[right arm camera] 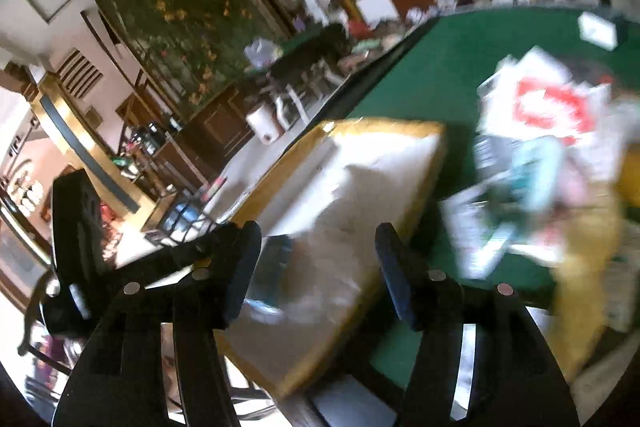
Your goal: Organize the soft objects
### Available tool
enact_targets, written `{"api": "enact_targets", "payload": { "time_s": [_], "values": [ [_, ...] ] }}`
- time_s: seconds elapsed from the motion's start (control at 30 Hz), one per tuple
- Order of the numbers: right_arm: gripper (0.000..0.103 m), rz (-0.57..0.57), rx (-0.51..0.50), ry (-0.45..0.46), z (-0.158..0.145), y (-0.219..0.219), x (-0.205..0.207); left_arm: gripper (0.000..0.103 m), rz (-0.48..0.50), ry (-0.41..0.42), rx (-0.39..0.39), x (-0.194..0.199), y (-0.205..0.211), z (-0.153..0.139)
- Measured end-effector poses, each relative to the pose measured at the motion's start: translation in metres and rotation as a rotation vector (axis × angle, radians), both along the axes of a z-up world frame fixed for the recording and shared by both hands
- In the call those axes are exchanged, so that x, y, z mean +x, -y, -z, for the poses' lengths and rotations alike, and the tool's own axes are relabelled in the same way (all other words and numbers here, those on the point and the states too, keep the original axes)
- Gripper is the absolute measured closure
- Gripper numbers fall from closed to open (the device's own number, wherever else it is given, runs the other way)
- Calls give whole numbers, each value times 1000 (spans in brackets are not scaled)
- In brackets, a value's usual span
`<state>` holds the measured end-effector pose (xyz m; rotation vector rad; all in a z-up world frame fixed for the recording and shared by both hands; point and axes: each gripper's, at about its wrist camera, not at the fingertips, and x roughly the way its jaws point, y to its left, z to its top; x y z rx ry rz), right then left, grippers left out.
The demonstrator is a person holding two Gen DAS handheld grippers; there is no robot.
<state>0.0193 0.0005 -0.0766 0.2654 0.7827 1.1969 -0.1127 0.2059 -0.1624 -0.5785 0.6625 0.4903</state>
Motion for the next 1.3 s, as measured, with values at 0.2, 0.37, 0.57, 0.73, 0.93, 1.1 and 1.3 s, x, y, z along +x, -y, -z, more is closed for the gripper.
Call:
{"api": "enact_targets", "payload": {
  "time_s": [0.2,0.37,0.57,0.73,0.93,1.1,1.3],
  "values": [
    [34,73,-39,-5,15,88,2,25,74,81,111,-5,49,-26],
    [32,180,-187,33,42,157,8,25,330,35,6,28,107,-19],
    [32,269,-322,-68,84,190,26,26,501,-142,83,63,155,8],
    [32,266,-406,-38,96,178,16,26,494,-209,119,68,153,16],
    [40,335,-532,60,94,165,4,26,515,-237,80,87,153,21],
    [47,363,-583,88,95,158,-8,42,570,-320,112,113,163,35],
    [89,359,-543,78,88,156,-6,89,508,-387,210,118,172,53]
  ]
}}
